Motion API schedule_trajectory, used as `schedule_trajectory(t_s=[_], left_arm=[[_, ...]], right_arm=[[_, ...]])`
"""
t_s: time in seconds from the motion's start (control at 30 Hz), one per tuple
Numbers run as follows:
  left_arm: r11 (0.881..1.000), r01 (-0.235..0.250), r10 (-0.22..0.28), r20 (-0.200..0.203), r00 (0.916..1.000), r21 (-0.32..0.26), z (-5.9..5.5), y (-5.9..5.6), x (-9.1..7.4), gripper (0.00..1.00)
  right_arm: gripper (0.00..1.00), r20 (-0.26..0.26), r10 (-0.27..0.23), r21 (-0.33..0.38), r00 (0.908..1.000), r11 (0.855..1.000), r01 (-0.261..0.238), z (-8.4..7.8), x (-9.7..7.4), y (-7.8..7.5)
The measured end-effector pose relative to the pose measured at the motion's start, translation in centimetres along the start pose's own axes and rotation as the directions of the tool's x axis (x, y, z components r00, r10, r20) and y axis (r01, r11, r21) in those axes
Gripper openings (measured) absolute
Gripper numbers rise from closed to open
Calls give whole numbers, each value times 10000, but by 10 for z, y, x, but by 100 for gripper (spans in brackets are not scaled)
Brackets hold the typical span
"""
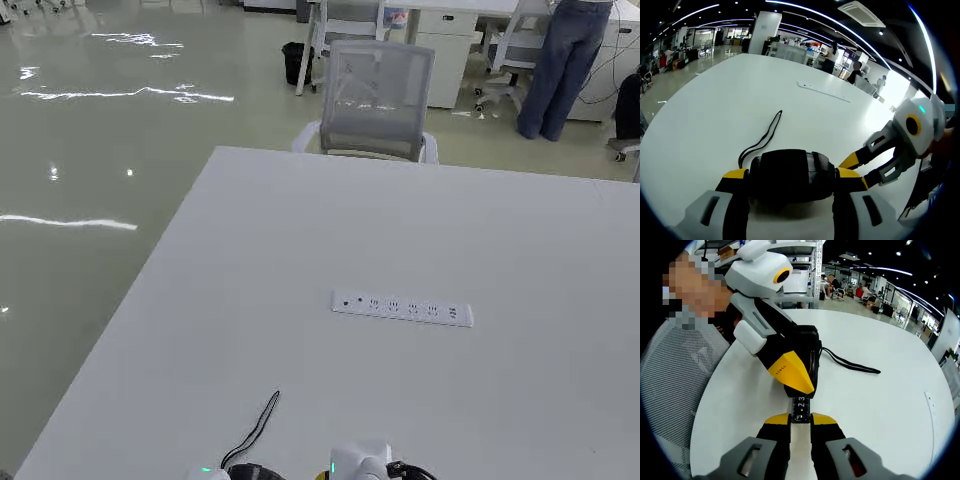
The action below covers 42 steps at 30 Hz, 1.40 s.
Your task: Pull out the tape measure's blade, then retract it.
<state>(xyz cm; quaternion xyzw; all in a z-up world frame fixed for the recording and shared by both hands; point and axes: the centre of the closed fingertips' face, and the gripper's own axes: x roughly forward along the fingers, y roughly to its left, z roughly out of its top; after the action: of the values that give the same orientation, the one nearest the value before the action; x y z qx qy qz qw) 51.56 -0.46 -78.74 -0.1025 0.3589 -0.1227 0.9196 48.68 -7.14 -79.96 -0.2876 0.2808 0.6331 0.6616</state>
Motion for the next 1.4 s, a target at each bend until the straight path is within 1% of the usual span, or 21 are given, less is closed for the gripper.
schedule_trajectory(t_s=[0.43, 0.57, 1.4], left_arm=[[10000, 36, -36, -1, 10000, -29, -1, 2, 0, 65], [10000, 35, -35, -9, 10000, -42, -2, 3, -1, 65], [10000, 79, -79, -38, 10000, -54, -3, 7, -2, 65]], right_arm=[[13, 86, -56, -16, 9999, 10000, 56, 4, 8, -1], [13, 100, -79, -53, 9999, 10000, 79, 8, 8, -1], [13, 169, -80, -185, 9998, 9998, 83, 13, 16, -2]])
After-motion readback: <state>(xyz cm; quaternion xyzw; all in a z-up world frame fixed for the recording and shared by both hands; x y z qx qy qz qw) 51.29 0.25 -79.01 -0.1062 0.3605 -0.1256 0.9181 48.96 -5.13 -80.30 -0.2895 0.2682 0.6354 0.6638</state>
